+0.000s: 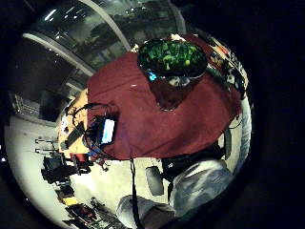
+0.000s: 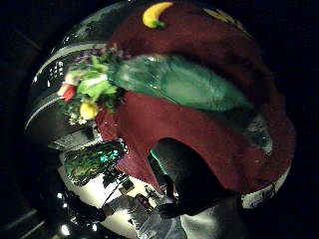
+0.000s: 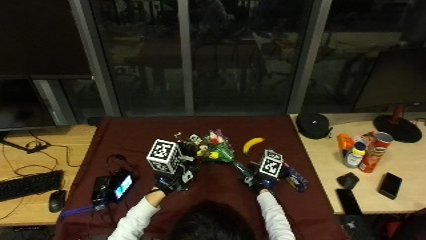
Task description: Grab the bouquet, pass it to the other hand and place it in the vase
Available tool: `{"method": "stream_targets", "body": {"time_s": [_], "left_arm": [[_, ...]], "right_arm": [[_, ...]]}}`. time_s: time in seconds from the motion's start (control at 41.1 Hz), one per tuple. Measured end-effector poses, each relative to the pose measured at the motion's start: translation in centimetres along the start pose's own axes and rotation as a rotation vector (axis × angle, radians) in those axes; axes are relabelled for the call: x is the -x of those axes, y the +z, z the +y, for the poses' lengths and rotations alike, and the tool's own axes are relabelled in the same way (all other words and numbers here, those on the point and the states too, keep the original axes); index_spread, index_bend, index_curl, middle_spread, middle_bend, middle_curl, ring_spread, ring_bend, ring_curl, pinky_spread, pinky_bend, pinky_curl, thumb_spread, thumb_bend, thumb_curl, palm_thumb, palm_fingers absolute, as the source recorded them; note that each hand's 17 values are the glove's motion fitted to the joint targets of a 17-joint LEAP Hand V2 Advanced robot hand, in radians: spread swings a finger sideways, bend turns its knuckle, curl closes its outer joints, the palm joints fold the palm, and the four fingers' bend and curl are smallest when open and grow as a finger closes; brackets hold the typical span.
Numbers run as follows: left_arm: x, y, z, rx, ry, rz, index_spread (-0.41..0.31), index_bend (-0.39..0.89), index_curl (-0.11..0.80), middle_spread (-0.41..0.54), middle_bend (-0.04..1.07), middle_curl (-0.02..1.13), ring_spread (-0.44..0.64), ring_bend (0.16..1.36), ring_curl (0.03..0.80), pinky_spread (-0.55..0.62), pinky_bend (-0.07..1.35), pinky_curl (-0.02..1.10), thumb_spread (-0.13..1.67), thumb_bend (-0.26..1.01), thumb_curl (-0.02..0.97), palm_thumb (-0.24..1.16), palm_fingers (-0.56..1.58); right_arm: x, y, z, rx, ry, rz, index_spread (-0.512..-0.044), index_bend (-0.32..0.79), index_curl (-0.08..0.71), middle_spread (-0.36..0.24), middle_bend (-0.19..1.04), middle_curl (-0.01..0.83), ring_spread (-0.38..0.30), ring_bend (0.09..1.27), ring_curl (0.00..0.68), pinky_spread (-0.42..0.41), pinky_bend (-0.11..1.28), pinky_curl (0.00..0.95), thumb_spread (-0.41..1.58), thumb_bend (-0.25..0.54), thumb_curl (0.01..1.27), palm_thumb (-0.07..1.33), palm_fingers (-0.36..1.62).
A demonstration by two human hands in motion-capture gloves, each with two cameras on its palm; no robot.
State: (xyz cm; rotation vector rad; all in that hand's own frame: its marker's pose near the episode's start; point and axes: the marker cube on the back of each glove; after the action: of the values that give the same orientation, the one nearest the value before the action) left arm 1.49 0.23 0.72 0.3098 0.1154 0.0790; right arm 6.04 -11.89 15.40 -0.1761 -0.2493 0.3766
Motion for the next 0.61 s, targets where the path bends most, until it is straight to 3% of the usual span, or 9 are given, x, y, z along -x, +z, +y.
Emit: {"method": "stream_targets", "body": {"time_s": [0.219,0.413,0.462,0.511,0.608], "left_arm": [[-0.1,0.0,0.0,0.001,-0.007,-0.006,0.079,0.12,0.246,0.258,0.19,0.27,0.37,0.66,0.266,0.34,0.49,0.33,1.2,-0.02,0.233,0.08,0.07],[-0.1,0.3,0.1,0.013,0.001,0.001,0.079,0.13,0.244,0.255,0.2,0.29,0.38,0.67,0.268,0.34,0.49,0.33,1.19,-0.02,0.237,0.08,0.07],[-0.2,0.2,0.2,0.017,0.001,0.001,0.079,0.13,0.243,0.25,0.2,0.29,0.38,0.67,0.268,0.34,0.49,0.34,1.19,-0.02,0.238,0.08,0.07],[-0.2,0.2,0.3,0.02,0.002,0.0,0.079,0.13,0.243,0.249,0.2,0.29,0.38,0.67,0.268,0.34,0.49,0.34,1.19,-0.02,0.239,0.08,0.07],[-0.1,0.0,0.5,0.031,0.003,0.005,0.079,0.13,0.242,0.248,0.2,0.3,0.38,0.67,0.269,0.34,0.49,0.34,1.19,-0.02,0.241,0.07,0.07]], "right_arm": [[1.2,1.8,2.1,-0.014,0.015,0.025,-0.119,0.06,0.057,0.059,0.36,0.397,-0.029,0.77,0.38,0.15,0.72,0.372,1.04,-0.017,0.29,0.36,0.54],[2.0,2.5,1.9,-0.108,0.057,0.109,-0.138,0.07,0.075,0.012,0.41,0.418,-0.079,0.73,0.376,0.065,0.7,0.363,1.05,0.046,0.34,0.57,0.62],[2.0,2.6,1.8,-0.118,0.086,0.109,-0.166,0.18,0.117,-0.02,0.43,0.431,-0.098,0.69,0.369,0.009,0.66,0.354,1.05,0.07,0.34,0.64,0.74],[2.1,2.6,1.6,-0.141,0.095,0.102,-0.174,0.16,0.132,-0.032,0.43,0.431,-0.106,0.67,0.366,-0.008,0.64,0.35,1.05,0.063,0.35,0.65,0.75],[2.2,2.3,1.7,-0.175,0.094,0.095,-0.186,0.27,0.192,-0.085,0.48,0.456,-0.145,0.6,0.344,-0.111,0.57,0.325,1.04,0.129,0.37,0.82,1.07]]}}
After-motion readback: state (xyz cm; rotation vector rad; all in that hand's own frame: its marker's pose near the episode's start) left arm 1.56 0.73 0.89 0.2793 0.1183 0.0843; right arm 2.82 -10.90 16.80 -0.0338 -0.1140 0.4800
